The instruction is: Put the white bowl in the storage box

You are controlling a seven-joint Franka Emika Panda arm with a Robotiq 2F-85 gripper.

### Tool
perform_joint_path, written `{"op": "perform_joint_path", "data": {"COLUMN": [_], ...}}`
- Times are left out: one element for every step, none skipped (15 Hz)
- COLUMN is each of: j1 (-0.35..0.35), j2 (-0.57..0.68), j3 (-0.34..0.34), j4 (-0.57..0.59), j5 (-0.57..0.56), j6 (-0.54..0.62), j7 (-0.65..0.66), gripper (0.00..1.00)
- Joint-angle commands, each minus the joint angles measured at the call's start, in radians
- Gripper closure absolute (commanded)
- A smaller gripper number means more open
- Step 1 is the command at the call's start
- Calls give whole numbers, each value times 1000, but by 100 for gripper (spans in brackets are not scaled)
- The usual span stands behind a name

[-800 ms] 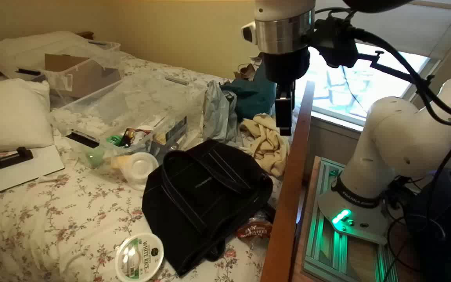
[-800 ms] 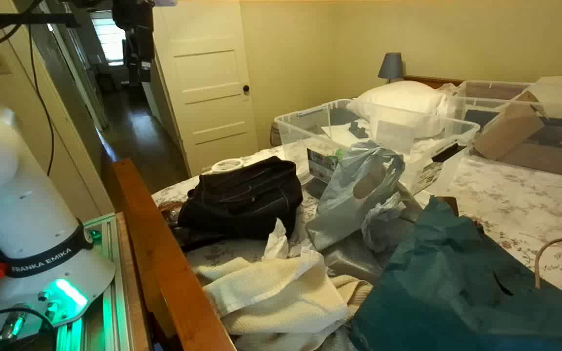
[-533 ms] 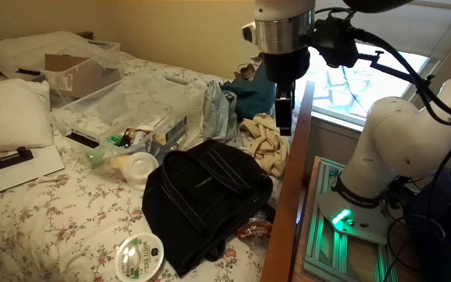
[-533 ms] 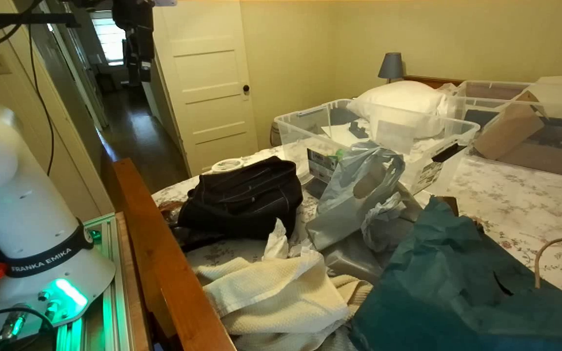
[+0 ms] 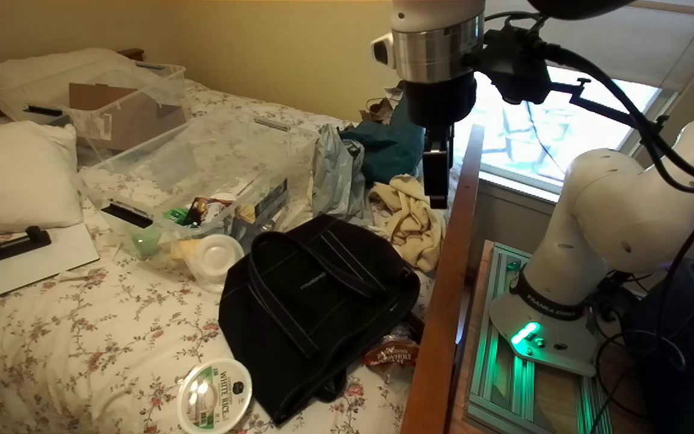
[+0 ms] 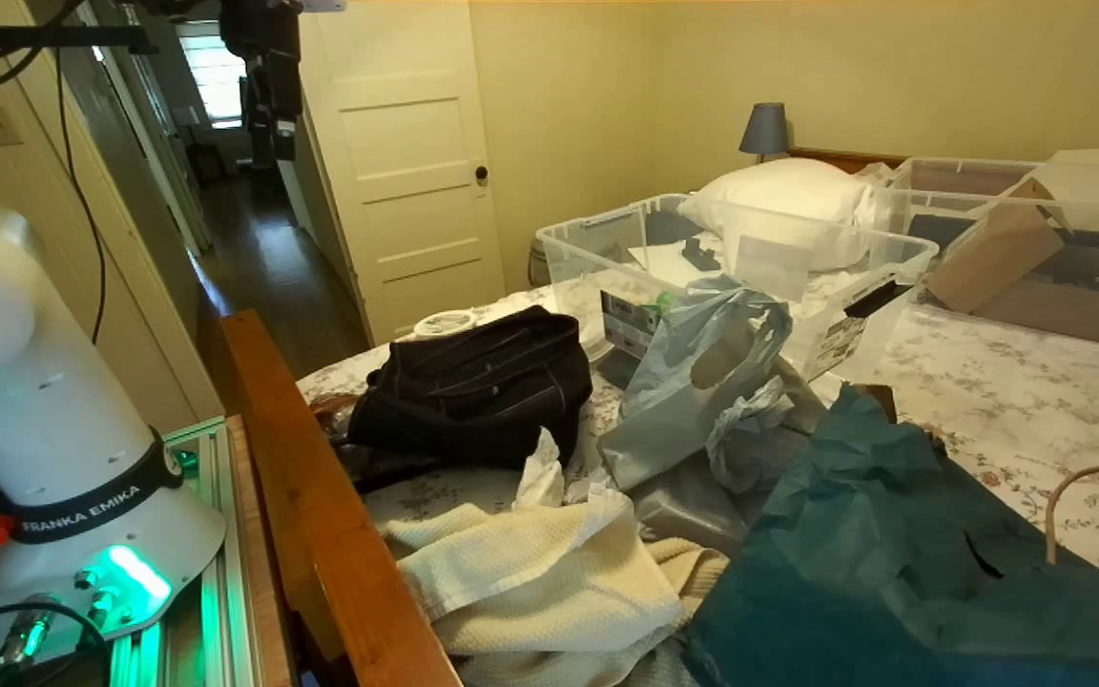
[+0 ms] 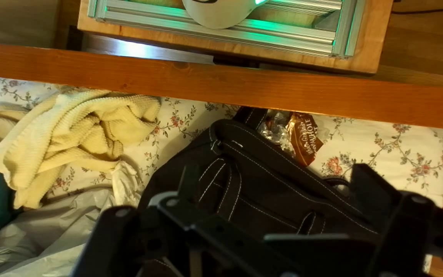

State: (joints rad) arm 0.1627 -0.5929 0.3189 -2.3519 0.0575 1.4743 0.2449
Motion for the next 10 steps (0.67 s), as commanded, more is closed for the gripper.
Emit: {"op": "perform_joint_path", "data": {"j1": [24, 31, 41, 49, 58, 65, 76, 84, 93, 102], "j2": [66, 97, 125, 152, 192, 233, 276, 309, 341, 373], "j3": [2, 10, 11, 13, 12, 12, 4, -1, -9, -16], "j4": [46, 69, 87, 103, 120, 139, 155, 168, 179, 192], "j5": [-13, -23, -30, -39, -39, -43, -31, -27, -15, -3], "j6": [62, 103, 149, 209, 272, 315, 358, 391, 426, 450], "j7": [-27, -50, -78, -105, -134, -159, -201, -239, -282, -328], "gripper": [0, 0, 0, 0, 0, 0, 0, 0, 0, 0]}}
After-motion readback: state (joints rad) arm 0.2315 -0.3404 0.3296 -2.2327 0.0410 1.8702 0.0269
